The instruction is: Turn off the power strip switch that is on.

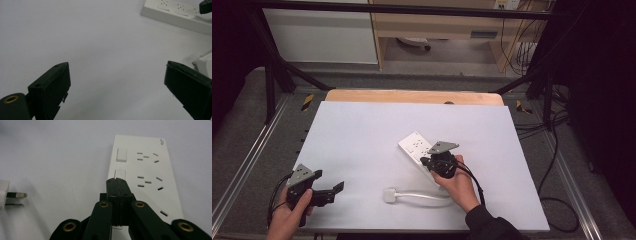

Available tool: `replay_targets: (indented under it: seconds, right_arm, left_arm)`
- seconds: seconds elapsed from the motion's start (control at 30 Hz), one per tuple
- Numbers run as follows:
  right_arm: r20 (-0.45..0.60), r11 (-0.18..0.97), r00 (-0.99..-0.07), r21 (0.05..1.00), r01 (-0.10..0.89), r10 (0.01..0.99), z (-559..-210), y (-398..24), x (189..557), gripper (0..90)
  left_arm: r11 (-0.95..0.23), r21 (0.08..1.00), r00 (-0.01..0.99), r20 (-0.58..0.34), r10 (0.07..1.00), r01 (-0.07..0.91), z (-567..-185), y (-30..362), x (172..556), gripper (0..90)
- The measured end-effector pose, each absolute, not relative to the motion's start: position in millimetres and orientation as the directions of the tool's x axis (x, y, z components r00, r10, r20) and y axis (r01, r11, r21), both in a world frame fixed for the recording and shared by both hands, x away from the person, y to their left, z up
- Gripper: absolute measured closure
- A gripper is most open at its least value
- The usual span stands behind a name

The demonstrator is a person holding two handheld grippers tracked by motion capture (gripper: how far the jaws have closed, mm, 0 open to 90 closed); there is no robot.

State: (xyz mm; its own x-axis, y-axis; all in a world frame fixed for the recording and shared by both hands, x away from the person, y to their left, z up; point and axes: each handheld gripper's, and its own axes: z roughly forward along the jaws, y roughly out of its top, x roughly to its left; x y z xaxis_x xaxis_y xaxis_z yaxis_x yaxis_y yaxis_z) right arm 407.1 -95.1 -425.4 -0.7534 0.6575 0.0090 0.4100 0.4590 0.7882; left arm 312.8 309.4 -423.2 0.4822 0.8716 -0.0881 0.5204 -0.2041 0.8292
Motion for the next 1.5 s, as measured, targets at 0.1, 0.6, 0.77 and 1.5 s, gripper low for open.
replay_targets:
  seconds: [0.1, 0.6, 0.77, 1.5]
  right_arm:
    - [0.009, 0.462, -0.753, 0.785, 0.413, 0.658, -426.4, -95.2, 407.6, 90.0]
    - [0.002, 0.475, -0.75, 0.772, 0.421, 0.661, -430.5, -93.7, 409.7, 90.0]
    - [0.001, 0.475, -0.747, 0.772, 0.423, 0.664, -431.5, -93.9, 410.2, 90.0]
    - [0.005, 0.469, -0.744, 0.773, 0.427, 0.668, -432.4, -95.1, 410.5, 90.0]
  left_arm:
    - [-0.204, 0.83, 0.482, -0.088, 0.872, 0.52, -423.2, 309.4, 312.7, 6.8]
    - [-0.204, 0.829, 0.482, -0.089, 0.872, 0.521, -423.4, 309.1, 312.8, 6.8]
    - [-0.205, 0.829, 0.483, -0.088, 0.871, 0.52, -423.3, 309.2, 312.8, 6.8]
    - [-0.206, 0.829, 0.484, -0.087, 0.871, 0.52, -423.5, 308.6, 312.8, 6.8]
